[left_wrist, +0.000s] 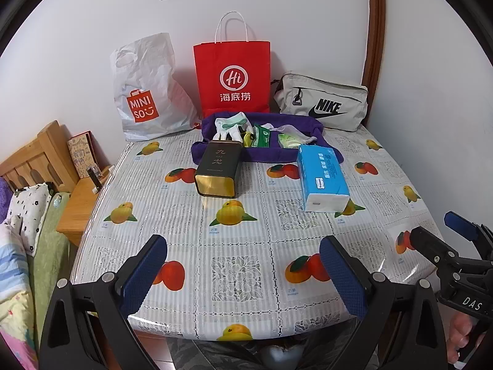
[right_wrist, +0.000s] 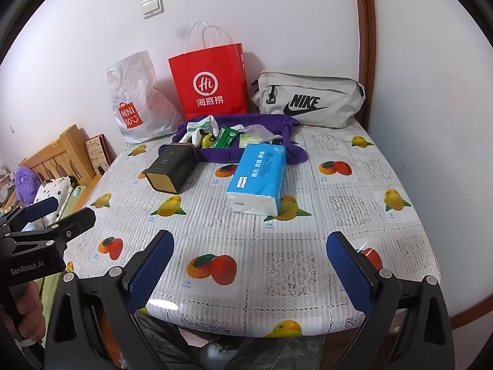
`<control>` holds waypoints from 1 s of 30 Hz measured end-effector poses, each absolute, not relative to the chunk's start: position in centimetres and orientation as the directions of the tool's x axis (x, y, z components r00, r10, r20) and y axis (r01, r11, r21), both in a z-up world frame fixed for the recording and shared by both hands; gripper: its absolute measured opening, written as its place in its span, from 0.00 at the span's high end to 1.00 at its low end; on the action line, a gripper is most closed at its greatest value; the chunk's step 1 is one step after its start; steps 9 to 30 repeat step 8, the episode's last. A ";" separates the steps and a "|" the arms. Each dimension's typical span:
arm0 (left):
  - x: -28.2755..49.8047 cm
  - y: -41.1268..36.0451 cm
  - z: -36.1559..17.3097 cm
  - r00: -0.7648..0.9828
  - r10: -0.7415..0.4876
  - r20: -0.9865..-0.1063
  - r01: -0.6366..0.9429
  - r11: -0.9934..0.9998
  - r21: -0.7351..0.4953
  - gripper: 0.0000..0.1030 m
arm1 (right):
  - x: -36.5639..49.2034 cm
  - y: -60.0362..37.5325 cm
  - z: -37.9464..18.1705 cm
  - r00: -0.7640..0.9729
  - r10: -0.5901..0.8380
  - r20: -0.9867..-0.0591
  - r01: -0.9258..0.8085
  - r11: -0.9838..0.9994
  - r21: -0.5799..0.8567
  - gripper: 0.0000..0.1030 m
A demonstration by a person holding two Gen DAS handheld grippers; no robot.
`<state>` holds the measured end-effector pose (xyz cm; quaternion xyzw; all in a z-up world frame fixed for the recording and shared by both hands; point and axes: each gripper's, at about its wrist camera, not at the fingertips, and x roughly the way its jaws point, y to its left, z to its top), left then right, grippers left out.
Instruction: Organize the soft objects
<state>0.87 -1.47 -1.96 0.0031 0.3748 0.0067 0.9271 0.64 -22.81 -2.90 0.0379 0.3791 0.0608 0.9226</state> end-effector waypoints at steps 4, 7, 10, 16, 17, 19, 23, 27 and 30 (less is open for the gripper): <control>0.9 -1.4 -2.0 0.719 0.013 -0.695 -0.008 1.000 0.011 0.03 | 0.6 -22.8 -2.9 0.703 0.143 -0.696 -0.085 0.990 0.117 0.04; 0.8 -1.4 -2.0 0.725 0.013 -0.689 -0.006 1.000 0.012 0.03 | 0.6 -22.8 -3.1 0.702 0.145 -0.698 -0.087 0.989 0.118 0.04; 0.9 -1.4 -1.9 0.727 0.012 -0.687 -0.008 1.000 0.009 0.03 | 0.7 -22.8 -3.2 0.700 0.149 -0.699 -0.088 0.989 0.122 0.04; 0.9 -1.4 -1.9 0.727 0.012 -0.687 -0.008 1.000 0.009 0.03 | 0.7 -22.8 -3.2 0.700 0.149 -0.699 -0.088 0.989 0.122 0.04; 0.9 -1.4 -1.9 0.727 0.012 -0.687 -0.008 1.000 0.009 0.03 | 0.7 -22.8 -3.2 0.700 0.149 -0.699 -0.088 0.989 0.122 0.04; 0.9 -1.4 -1.9 0.727 0.012 -0.687 -0.008 1.000 0.009 0.03 | 0.7 -22.8 -3.2 0.700 0.149 -0.699 -0.088 0.989 0.122 0.04; 0.9 -1.4 -1.9 0.727 0.012 -0.687 -0.008 1.000 0.009 0.03 | 0.7 -22.8 -3.2 0.700 0.149 -0.699 -0.088 0.989 0.122 0.04; 0.9 -1.4 -1.9 0.727 0.012 -0.687 -0.008 1.000 0.009 0.03 | 0.7 -22.8 -3.2 0.700 0.149 -0.699 -0.088 0.989 0.122 0.04; 0.9 -1.4 -1.9 0.727 0.012 -0.687 -0.008 1.000 0.009 0.03 | 0.7 -22.8 -3.2 0.700 0.149 -0.699 -0.088 0.989 0.122 0.04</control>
